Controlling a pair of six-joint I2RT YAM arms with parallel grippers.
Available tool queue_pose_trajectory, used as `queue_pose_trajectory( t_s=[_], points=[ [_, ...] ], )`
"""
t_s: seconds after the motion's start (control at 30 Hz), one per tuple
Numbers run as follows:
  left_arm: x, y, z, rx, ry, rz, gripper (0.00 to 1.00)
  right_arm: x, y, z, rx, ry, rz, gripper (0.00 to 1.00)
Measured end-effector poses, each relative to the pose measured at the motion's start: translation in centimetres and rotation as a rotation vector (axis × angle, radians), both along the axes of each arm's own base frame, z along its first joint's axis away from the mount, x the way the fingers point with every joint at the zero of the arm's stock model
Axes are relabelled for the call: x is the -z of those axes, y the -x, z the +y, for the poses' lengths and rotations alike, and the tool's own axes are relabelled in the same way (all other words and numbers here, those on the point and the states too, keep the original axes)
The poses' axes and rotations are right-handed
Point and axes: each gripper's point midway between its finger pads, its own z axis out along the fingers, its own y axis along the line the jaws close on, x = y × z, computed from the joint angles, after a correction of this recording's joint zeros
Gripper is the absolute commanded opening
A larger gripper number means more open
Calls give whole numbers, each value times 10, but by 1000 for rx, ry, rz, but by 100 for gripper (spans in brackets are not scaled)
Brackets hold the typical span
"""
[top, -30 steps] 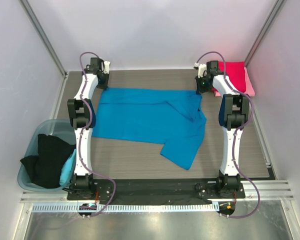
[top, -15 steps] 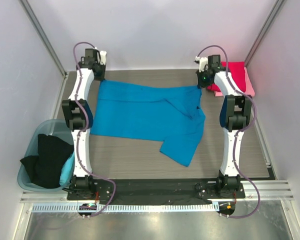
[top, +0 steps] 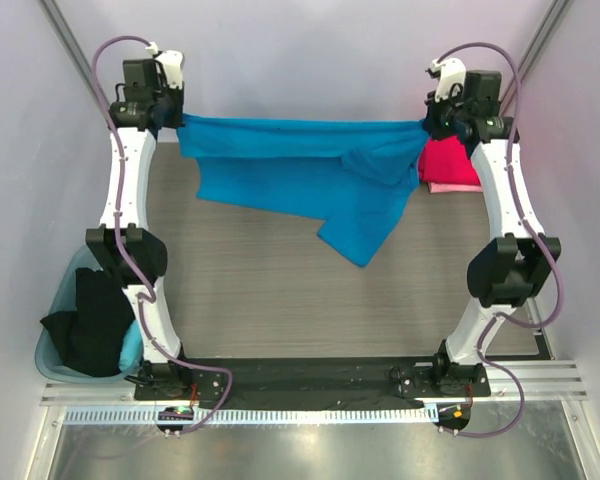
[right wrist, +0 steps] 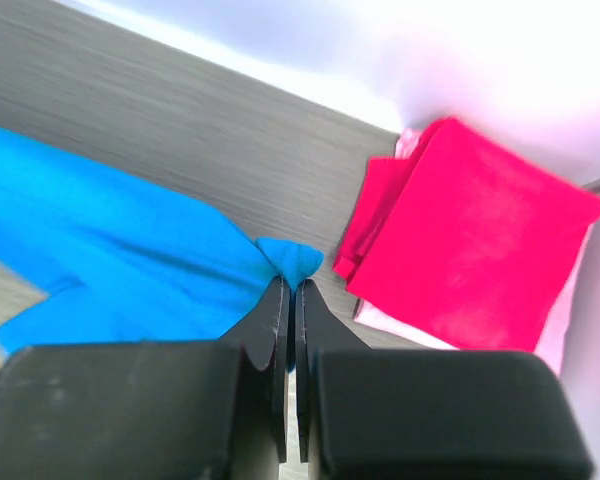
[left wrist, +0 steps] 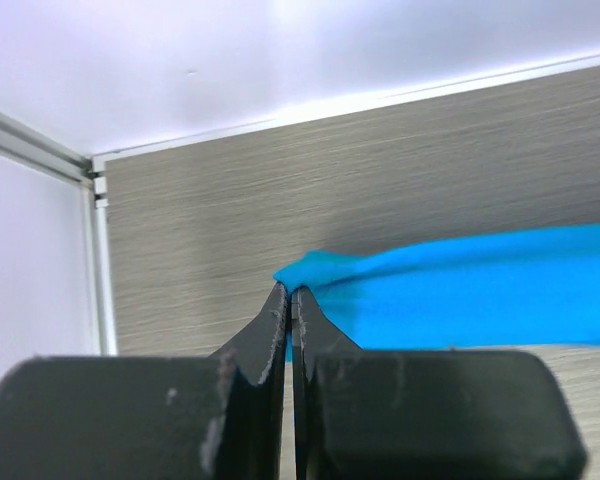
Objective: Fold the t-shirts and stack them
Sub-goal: Fold the tshirt
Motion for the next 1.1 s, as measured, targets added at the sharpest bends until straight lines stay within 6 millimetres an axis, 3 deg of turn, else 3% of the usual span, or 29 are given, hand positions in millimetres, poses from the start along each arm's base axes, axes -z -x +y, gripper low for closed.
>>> queue_pose_trajectory(
  t_s=[0.3, 0.53, 0.7, 0.83, 1.1],
  points=[
    [-31, 30, 9, -2, 15, -30, 0, -68, 63, 8, -43, 8, -133, 1],
    [-90, 74, 11, 13, 31, -137, 0, -118, 128, 12, -68, 11, -275, 1],
    [-134, 127, 4, 35, 35, -229, 0, -173, 180, 13, -66, 19, -439, 1],
    [-158, 185, -1, 49, 29, -312, 0, -210, 226, 13, -61, 27, -557, 1],
    [-189, 284, -5, 58, -2, -498, 0, -248, 325, 15, -79, 66, -688, 1]
  ],
)
